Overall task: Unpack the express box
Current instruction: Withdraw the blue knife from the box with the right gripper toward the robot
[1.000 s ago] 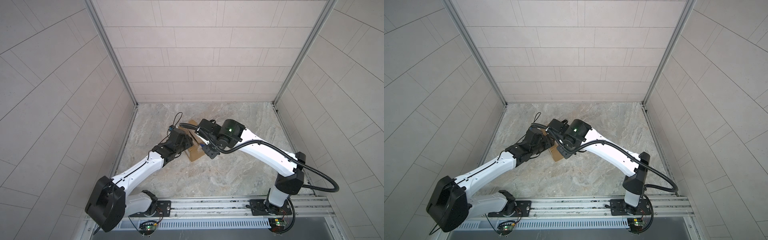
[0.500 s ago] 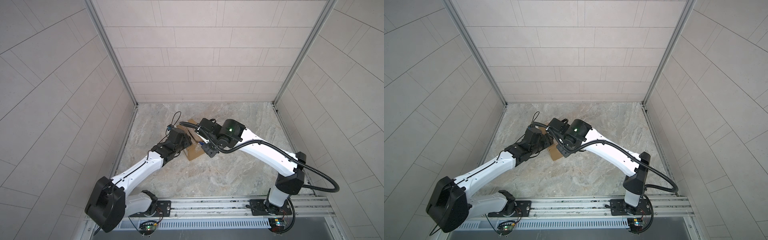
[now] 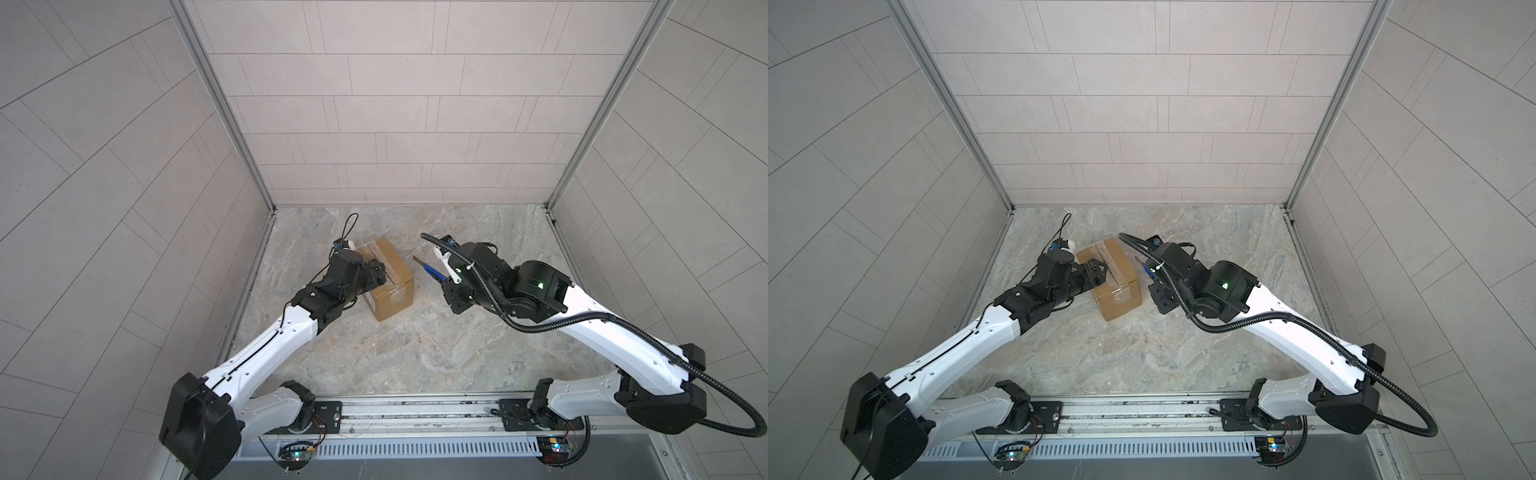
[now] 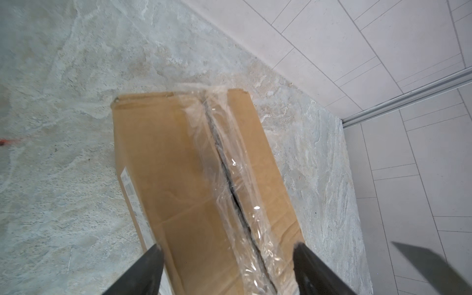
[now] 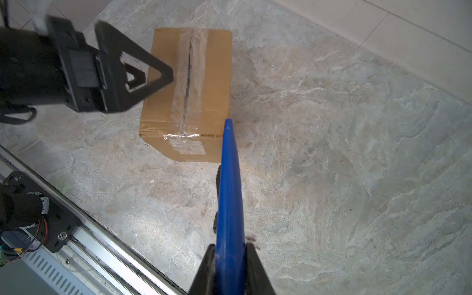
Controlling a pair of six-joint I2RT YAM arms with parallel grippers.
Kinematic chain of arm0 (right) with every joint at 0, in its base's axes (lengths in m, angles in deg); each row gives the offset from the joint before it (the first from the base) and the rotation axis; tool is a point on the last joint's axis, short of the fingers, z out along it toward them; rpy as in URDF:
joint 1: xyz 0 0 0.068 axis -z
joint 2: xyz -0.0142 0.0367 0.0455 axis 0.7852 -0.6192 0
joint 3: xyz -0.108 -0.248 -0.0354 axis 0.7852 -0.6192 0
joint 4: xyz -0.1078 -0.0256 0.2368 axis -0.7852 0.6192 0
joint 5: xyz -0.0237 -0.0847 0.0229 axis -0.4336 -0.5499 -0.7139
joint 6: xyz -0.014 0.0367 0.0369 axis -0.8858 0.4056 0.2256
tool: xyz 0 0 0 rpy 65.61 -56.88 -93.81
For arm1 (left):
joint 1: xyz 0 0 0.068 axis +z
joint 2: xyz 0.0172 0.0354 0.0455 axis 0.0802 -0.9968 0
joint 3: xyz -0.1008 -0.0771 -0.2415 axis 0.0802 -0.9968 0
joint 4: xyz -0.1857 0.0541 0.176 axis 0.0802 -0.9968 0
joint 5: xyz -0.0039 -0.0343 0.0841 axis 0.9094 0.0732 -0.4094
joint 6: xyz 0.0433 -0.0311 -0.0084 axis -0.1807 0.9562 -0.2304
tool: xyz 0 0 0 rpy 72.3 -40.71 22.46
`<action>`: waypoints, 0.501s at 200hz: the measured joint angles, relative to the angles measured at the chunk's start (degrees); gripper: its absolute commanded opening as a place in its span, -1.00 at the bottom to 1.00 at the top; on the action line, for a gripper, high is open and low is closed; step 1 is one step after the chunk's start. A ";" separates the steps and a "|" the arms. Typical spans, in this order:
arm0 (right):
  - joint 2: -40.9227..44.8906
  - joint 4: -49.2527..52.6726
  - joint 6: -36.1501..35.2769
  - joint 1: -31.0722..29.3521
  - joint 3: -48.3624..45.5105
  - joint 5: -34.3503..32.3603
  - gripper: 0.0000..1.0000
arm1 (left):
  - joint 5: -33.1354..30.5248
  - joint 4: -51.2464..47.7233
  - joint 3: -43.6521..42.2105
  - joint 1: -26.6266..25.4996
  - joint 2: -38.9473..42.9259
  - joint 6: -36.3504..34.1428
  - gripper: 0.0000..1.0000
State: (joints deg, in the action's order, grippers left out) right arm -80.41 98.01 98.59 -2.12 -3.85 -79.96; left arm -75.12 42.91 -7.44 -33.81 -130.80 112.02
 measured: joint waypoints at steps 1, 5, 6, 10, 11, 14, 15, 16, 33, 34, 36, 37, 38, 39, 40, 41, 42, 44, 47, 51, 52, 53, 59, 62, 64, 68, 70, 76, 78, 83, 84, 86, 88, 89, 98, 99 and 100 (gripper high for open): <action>0.37 -0.28 0.31 0.04 -0.57 0.02 -1.00 | 0.09 -0.02 0.00 0.07 0.04 -0.07 0.66; 1.27 -0.83 0.87 0.17 -2.14 0.04 -1.00 | 0.46 -0.15 0.00 0.59 0.33 -0.55 0.66; 1.44 -0.92 0.96 0.20 -2.45 0.04 -1.00 | 0.48 -0.17 0.00 0.70 0.39 -0.66 0.66; 2.38 -1.53 1.73 0.35 -4.13 0.09 -1.00 | 0.79 -0.28 0.00 1.27 0.68 -1.27 0.67; 2.51 -1.62 1.86 0.37 -4.39 0.13 -1.00 | 0.85 -0.33 0.00 1.49 0.76 -1.42 0.67; 3.30 -2.08 2.43 0.48 -5.79 0.13 -1.00 | 0.98 -0.37 0.00 1.88 0.98 -1.86 0.67; 3.45 -2.19 2.58 0.52 -6.05 0.15 -1.00 | 1.05 -0.35 -0.02 2.08 1.09 -2.12 0.67; 3.74 -2.25 2.75 0.57 -6.56 0.17 -1.00 | 1.09 -0.37 -0.02 2.16 1.11 -2.21 0.67; 7.21 -4.57 5.66 1.18 -12.74 0.52 -1.00 | 2.05 -0.42 -0.39 4.07 2.62 -4.74 0.67; 7.34 -4.72 5.81 1.18 -13.00 0.55 -1.00 | 2.05 -0.42 -0.46 4.20 2.78 -4.98 0.67; 7.74 -5.07 6.23 1.25 -13.73 0.59 -1.00 | 2.08 -0.44 -0.55 4.37 2.97 -5.29 0.67; 8.00 -5.20 6.47 1.29 -14.19 0.61 -1.00 | 2.08 -0.44 -0.57 4.44 3.04 -5.40 0.67; 8.11 -5.33 6.56 1.31 -14.40 0.66 -1.00 | 2.16 -0.44 -0.63 4.52 3.17 -5.60 0.67; 8.24 -5.44 6.64 1.33 -14.62 0.66 -1.00 | 2.21 -0.44 -0.68 4.57 3.26 -5.73 0.67; 8.48 -5.68 6.91 1.38 -15.10 0.70 -1.00 | 2.29 -0.42 -0.74 4.70 3.41 -5.95 0.67; 8.61 -5.81 7.08 1.40 -15.34 0.72 -1.00 | 2.34 -0.42 -0.79 4.76 3.45 -6.05 0.67; 8.83 -6.01 7.32 1.46 -15.76 0.74 -1.00 | 2.38 -0.42 -0.81 4.81 3.54 -6.19 0.67; 9.16 -6.34 7.67 1.49 -16.39 0.83 -1.00 | 2.54 -0.44 -0.92 4.94 3.74 -6.43 0.67; 9.62 -7.02 8.20 1.53 -17.35 0.87 -1.00 | 2.73 -0.44 -1.09 5.11 4.00 -6.82 0.67; 10.10 -7.63 8.79 1.55 -18.36 1.05 -1.00 | 3.06 -0.39 -1.36 5.29 4.33 -7.41 0.67; 10.27 -7.89 8.94 1.55 -18.78 1.09 -1.00 | 3.10 -0.37 -1.40 5.31 4.37 -7.52 0.67; 10.34 -8.02 9.07 1.55 -18.97 1.16 -1.00 | 3.32 -0.35 -1.51 5.35 4.46 -7.67 0.67; 10.93 -9.20 10.03 1.53 -20.57 1.57 -1.00 | 3.80 -0.28 -1.88 5.53 4.81 -8.26 0.67; 11.13 -9.86 10.49 1.53 -21.24 1.81 -1.00 | 4.26 -0.22 -2.16 5.62 4.94 -8.66 0.66; 11.26 -10.29 10.75 1.53 -21.68 1.97 -1.00 | 4.46 -0.15 -2.34 5.64 5.01 -8.83 0.66; 11.37 -11.06 11.21 1.53 -22.43 2.29 -1.00 | 4.96 0.02 -2.69 5.70 5.09 -9.05 0.66; 11.43 -11.41 11.47 1.53 -22.77 2.45 -1.00 | 5.09 0.15 -2.91 5.70 5.14 -9.20 0.66; 11.43 -12.48 12.13 1.53 -23.67 3.08 -1.00 | 6.05 0.57 -3.58 5.73 5.18 -9.40 0.66; 11.43 -12.81 12.33 1.53 -23.89 3.30 -1.00 | 6.25 0.72 -3.82 5.73 5.18 -9.55 0.66; 11.37 -13.68 12.74 1.53 -24.41 3.82 -1.00 | 7.08 1.11 -4.46 5.73 5.18 -9.57 0.65; 11.37 -13.81 12.81 1.53 -24.48 3.91 -1.00 | 7.19 1.25 -4.61 5.73 5.18 -9.57 0.65; 11.34 -14.14 12.96 1.53 -24.65 4.13 -1.00 | 7.65 1.42 -4.94 5.73 5.18 -9.57 0.65; 11.32 -14.49 13.09 1.53 -24.81 4.33 -1.00 | 7.85 1.60 -5.14 5.73 5.18 -9.55 0.65; 11.32 -14.58 13.14 1.53 -24.85 4.39 -1.00 | 8.00 1.75 -5.35 5.73 5.18 -9.55 0.66; 11.32 -15.74 13.64 1.53 -25.27 5.27 -1.00 | 9.42 2.82 -6.73 5.70 5.20 -9.51 0.66; 11.32 -15.89 13.68 1.53 -25.29 5.38 -1.00 | 9.51 2.97 -6.97 5.70 5.20 -9.51 0.66; 11.32 -15.93 13.68 1.53 -25.31 5.42 -1.00 | 9.60 3.08 -7.08 5.70 5.22 -9.49 0.66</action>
State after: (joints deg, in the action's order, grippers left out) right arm -69.09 82.07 112.27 -0.59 -29.17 -74.54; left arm -65.52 45.99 -14.53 -28.11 -125.57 102.54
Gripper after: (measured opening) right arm 0.191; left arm 0.828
